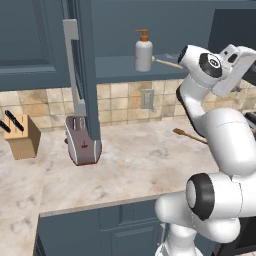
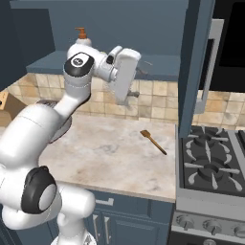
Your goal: Pick the dish brush and soap dispenser from the cabinet and place them on the counter.
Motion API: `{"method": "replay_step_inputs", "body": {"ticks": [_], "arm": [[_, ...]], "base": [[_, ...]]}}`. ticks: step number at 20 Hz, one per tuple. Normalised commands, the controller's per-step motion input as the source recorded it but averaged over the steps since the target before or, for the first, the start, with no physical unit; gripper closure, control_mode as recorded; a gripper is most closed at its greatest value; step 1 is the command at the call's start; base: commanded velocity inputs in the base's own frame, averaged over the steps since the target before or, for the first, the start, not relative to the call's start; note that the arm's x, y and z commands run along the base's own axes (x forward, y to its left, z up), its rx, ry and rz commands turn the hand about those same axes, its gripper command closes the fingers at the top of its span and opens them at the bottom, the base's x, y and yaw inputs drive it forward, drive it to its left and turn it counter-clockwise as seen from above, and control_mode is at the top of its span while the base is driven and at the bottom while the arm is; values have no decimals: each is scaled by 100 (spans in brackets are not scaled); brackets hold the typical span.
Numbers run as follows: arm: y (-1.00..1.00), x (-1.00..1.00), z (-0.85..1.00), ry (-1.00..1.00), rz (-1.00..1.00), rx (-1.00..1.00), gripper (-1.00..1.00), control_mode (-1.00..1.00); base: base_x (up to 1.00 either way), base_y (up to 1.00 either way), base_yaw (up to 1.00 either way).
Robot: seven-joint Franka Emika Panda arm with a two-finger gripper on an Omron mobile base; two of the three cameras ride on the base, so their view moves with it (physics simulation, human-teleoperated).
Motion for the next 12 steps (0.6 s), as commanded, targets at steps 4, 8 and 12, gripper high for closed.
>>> {"method": "replay_step_inputs", "body": {"ticks": [4, 8, 12], "arm": [[62, -15, -52, -3, -1, 29, -100, -100], [37, -5, -50, 0, -1, 45, -100, -100], [21, 0, -34, 0, 1, 50, -100, -100]], "base": [[0, 0, 0], [0, 0, 0], [0, 0, 0]]}}
